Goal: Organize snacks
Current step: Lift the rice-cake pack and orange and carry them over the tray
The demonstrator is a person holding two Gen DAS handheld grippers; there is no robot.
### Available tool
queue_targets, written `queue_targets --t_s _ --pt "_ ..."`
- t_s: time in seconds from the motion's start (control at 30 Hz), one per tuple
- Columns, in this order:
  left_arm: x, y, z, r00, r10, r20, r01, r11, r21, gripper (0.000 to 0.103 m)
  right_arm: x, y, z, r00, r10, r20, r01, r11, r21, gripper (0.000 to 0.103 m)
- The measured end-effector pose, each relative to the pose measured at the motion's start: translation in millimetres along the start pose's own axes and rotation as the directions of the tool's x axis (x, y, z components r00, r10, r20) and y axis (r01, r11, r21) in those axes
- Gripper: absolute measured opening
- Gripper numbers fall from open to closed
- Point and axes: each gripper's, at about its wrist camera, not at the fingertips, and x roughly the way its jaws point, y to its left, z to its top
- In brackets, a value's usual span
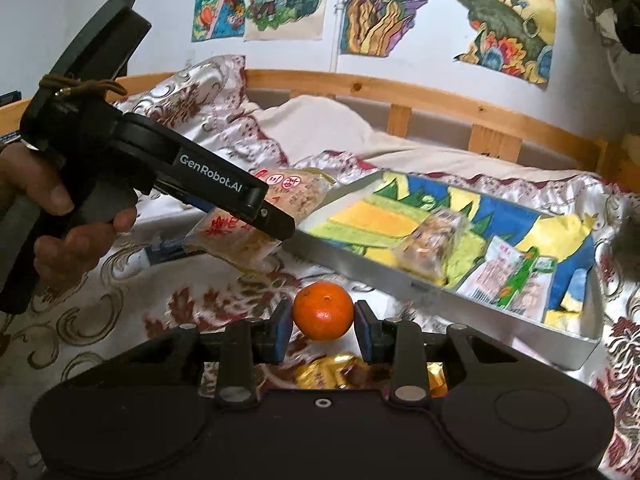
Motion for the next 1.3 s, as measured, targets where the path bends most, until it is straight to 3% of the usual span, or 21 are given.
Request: queue_targets --t_s 0.53,0.87,1.3 --pt "47 -28 44 0.999 0.000 0.033 -0.001 1.000 0.019 0.074 13 -59 35 0.991 -0.119 0.069 0.116 0.992 0.042 0.035" --pt "90 -33 68 1.000 0.029 -0.010 -0.029 0.999 0.016 0.074 50 -104 41 0.983 -0.178 0.041 0.172 0.979 0.112 0.035" --pt "118 -35 64 0.996 0.075 -0.045 -0.073 0.996 0.047 0.074 83 -116 28 0.986 -0.161 -0.047 0.167 0.975 0.145 0.035"
